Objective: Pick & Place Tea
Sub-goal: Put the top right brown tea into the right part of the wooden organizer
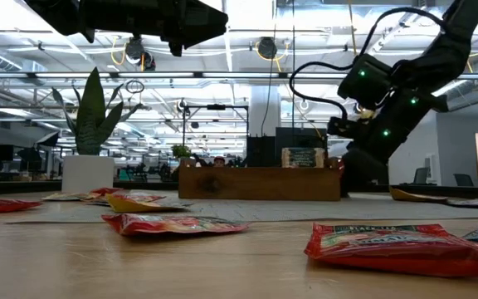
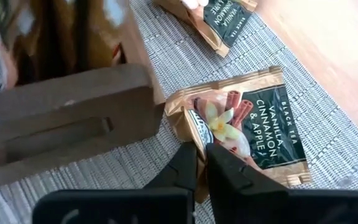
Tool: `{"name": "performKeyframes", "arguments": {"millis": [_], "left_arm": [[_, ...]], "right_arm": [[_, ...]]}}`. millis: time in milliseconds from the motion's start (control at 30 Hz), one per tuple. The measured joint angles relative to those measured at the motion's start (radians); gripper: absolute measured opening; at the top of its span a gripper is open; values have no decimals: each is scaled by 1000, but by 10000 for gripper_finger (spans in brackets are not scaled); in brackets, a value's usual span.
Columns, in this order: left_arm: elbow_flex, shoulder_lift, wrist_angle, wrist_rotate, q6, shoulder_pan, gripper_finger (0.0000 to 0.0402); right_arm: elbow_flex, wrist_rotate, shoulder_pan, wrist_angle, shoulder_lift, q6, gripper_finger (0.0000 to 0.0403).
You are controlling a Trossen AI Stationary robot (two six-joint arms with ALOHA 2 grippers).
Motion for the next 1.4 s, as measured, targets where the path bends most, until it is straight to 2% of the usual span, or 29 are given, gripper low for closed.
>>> {"name": "performKeyframes", "arguments": {"millis": [267,433,733,867,1000,1200,1400], "left_arm": [[0,0,0,0,0,0,157],[0,0,0,0,0,0,157],[0,0,0,0,0,0,157],[0,0,0,0,0,0,157],[0,0,0,0,0,0,157],[0,0,0,0,0,0,157],[0,0,0,0,0,0,157]], "right_arm": [[-8,201,70,-73,-159,-28,5],[-3,367,132,-74,-278,-45,5],[37,572,388,45,-363,-159,5],[104,571,474,44,-319,-172,5],[161,570,516,48,-221,-173,5],[205,570,513,44,-36,-172,4],[208,572,482,59,48,-152,4]]}}
